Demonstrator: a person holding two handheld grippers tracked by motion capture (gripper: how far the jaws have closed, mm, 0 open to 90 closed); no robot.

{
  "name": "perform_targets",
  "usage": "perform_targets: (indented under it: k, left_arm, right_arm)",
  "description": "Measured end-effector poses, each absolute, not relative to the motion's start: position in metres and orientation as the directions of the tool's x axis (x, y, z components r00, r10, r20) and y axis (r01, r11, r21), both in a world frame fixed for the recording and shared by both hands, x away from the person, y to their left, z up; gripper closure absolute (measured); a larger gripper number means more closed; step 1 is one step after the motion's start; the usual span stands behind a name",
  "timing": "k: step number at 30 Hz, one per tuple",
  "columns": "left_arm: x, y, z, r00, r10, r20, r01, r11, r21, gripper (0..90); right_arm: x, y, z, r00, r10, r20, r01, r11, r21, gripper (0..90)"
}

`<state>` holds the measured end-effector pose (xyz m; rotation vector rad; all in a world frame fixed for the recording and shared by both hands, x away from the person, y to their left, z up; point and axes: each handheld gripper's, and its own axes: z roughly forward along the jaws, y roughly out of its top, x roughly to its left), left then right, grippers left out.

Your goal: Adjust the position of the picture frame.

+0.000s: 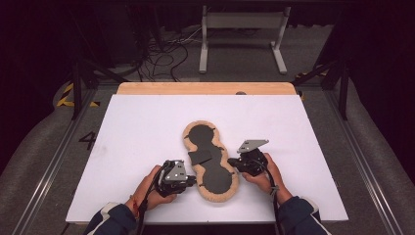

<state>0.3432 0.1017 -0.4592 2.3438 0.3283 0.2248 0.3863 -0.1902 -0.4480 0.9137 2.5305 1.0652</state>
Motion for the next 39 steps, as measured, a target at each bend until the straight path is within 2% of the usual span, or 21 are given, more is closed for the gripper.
perform_targets:
  k: [3, 9, 11, 15, 20, 29, 37, 39]
  left_arm:
    - [0.346, 0.106, -0.458, 0.951, 0.303, 0.053, 0.175, -0.675, 0.717, 79.6]
    - [0.36, 0.116, -0.459, 0.92, 0.391, 0.004, 0.264, -0.628, 0.732, 79.6]
    - [0.361, 0.116, -0.46, 0.928, 0.372, -0.017, 0.264, -0.624, 0.735, 79.4]
    - [0.354, 0.104, -0.462, 0.951, 0.31, -0.002, 0.22, -0.671, 0.708, 79.4]
    - [0.355, 0.103, -0.464, 0.951, 0.309, -0.025, 0.233, -0.659, 0.715, 83.0]
    - [0.338, 0.088, -0.462, 0.965, 0.263, 0.013, 0.179, -0.69, 0.701, 84.0]
    - [0.327, 0.073, -0.461, 0.967, 0.254, 0.017, 0.171, -0.696, 0.697, 85.7]
    - [0.327, 0.074, -0.461, 0.967, 0.254, 0.015, 0.172, -0.695, 0.699, 85.5]
  right_arm:
    - [0.393, -0.19, -0.448, -0.737, 0.676, 0.011, 0.477, 0.508, 0.717, 88.3]
    - [0.409, -0.189, -0.452, -0.705, 0.71, 0.008, 0.496, 0.485, 0.721, 89.1]
    - [0.414, -0.188, -0.451, -0.699, 0.714, 0.034, 0.511, 0.466, 0.722, 89.3]
    - [0.427, -0.181, -0.451, -0.716, 0.697, 0.036, 0.521, 0.499, 0.692, 90.0]
    - [0.437, -0.176, -0.45, -0.73, 0.682, 0.038, 0.521, 0.52, 0.677, 90.0]
    - [0.441, -0.166, -0.45, -0.76, 0.649, 0.027, 0.492, 0.549, 0.676, 90.0]
    - [0.438, -0.156, -0.448, -0.769, 0.639, -0.01, 0.474, 0.581, 0.661, 90.0]
    - [0.439, -0.158, -0.448, -0.766, 0.643, -0.016, 0.474, 0.581, 0.662, 83.8]
